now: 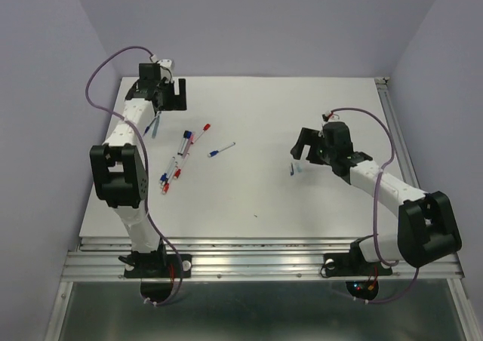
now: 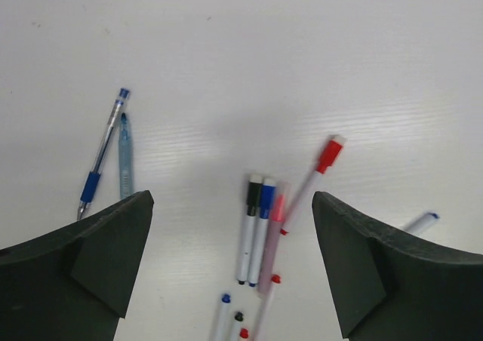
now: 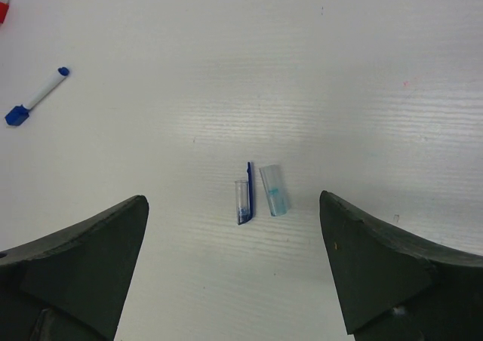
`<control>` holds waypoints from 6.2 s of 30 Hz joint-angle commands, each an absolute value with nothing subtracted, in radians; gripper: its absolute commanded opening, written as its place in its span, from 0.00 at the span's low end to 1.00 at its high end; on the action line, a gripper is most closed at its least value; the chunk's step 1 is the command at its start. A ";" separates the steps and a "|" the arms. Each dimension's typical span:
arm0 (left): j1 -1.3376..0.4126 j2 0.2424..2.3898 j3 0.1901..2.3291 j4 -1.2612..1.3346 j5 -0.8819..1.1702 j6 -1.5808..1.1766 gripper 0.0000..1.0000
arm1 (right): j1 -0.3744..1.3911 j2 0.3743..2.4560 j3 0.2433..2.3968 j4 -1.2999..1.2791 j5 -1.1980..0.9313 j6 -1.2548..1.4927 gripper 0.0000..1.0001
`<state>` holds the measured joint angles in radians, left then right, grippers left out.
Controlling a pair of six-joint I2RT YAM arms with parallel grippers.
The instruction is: Open the pen caps
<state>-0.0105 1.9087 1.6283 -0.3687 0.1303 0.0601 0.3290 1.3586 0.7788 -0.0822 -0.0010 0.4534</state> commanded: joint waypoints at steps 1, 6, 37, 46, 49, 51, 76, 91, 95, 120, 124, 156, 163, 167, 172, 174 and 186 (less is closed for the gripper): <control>-0.132 1.752 1.525 -0.241 0.193 0.022 0.99 | 0.336 1.296 0.764 -0.057 -0.009 0.468 1.00; -0.322 1.723 1.410 -0.180 0.160 0.012 0.99 | 0.336 1.223 0.739 -0.084 -0.006 0.469 1.00; -0.459 2.037 1.295 -0.201 0.018 -0.077 0.43 | 0.336 1.121 0.673 -0.164 0.063 0.457 1.00; -0.460 2.027 1.341 -0.224 -0.034 -0.165 0.00 | 0.336 1.121 0.672 -0.140 -0.075 0.471 1.00; -0.466 1.955 1.330 -0.207 -0.031 -0.267 0.00 | 0.336 1.124 0.661 -0.068 -0.303 0.489 1.00; -0.474 1.867 1.270 -0.137 -0.028 -0.380 0.00 | 0.336 1.132 0.655 -0.028 -0.397 0.517 1.00; -0.790 1.470 1.005 0.002 -0.313 -0.999 0.00 | 0.620 1.420 0.762 0.330 -0.407 0.735 0.92; -0.810 1.456 1.023 0.002 -0.310 -1.008 0.00 | 0.643 1.489 0.802 0.344 -0.396 0.753 0.44; -0.811 1.457 1.023 0.002 -0.287 -0.983 0.00 | 0.644 1.502 0.811 0.345 -0.380 0.753 0.35; -0.453 1.694 1.402 0.075 -0.526 -0.756 0.00 | 0.825 1.195 0.655 0.194 -0.572 0.756 0.01; -0.419 1.634 1.352 0.121 -0.434 -0.539 0.00 | 0.824 1.195 0.705 0.008 -0.329 0.712 0.01; -0.330 1.431 1.022 -0.109 -0.394 -0.347 0.00 | 0.695 1.687 0.996 -0.281 0.434 0.489 0.28; -0.330 1.448 1.074 -0.153 -0.416 -0.342 0.00 | 0.695 1.687 0.982 -0.287 0.423 0.502 0.34; -0.325 1.465 1.112 -0.158 -0.431 -0.298 0.00 | 0.695 1.638 0.985 -0.305 0.417 0.503 0.38; -0.301 1.538 1.199 -0.195 -0.457 -0.192 0.00 | 0.695 1.499 0.983 -0.318 0.407 0.492 0.60; -0.285 1.572 1.216 -0.199 -0.472 -0.158 0.00 | 0.695 1.447 0.963 -0.315 0.434 0.505 0.88; -0.157 1.870 1.494 -0.310 -0.328 0.097 0.00 | 0.693 1.282 0.862 -0.195 0.396 0.448 1.00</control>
<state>-0.1669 1.8481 1.4380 -0.2451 -0.3588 -0.0208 0.6975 1.2823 0.8948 -0.2562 0.4088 0.4831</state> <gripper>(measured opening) 0.051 0.998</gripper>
